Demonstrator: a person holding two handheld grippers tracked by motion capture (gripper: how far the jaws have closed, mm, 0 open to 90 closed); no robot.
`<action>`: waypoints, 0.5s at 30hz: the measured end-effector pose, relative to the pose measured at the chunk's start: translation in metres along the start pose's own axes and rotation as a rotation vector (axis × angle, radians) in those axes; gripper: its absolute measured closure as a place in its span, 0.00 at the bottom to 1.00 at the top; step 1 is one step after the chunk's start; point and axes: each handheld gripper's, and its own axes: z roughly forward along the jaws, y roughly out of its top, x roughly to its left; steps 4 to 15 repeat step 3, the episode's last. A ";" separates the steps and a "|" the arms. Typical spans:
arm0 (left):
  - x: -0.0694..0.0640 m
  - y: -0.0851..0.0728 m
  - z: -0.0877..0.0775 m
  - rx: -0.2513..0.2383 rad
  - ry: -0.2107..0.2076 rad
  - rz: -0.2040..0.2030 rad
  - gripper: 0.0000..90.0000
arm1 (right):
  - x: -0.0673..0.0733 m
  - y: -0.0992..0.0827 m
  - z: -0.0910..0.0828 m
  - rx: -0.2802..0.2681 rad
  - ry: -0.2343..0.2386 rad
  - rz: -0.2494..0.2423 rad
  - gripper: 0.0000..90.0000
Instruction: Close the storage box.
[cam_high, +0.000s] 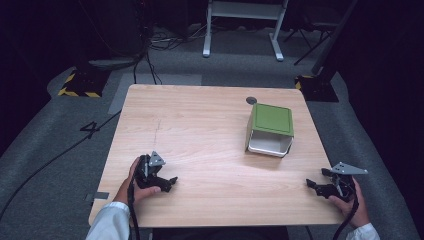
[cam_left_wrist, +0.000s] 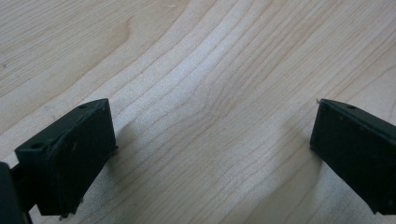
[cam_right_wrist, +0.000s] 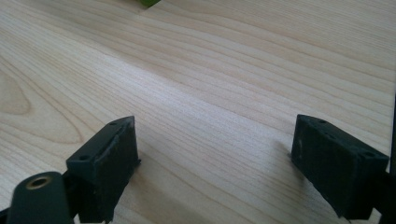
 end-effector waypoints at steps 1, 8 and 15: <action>0.000 0.000 0.000 0.001 0.000 0.001 0.00 | 0.000 0.000 0.000 0.000 0.000 0.000 0.16; 0.000 0.000 0.000 0.001 -0.003 -0.001 0.00 | 0.000 0.000 0.000 0.000 0.000 0.000 0.16; 0.000 0.000 0.000 0.001 -0.003 -0.001 0.00 | 0.000 0.000 0.000 0.000 0.000 0.000 0.16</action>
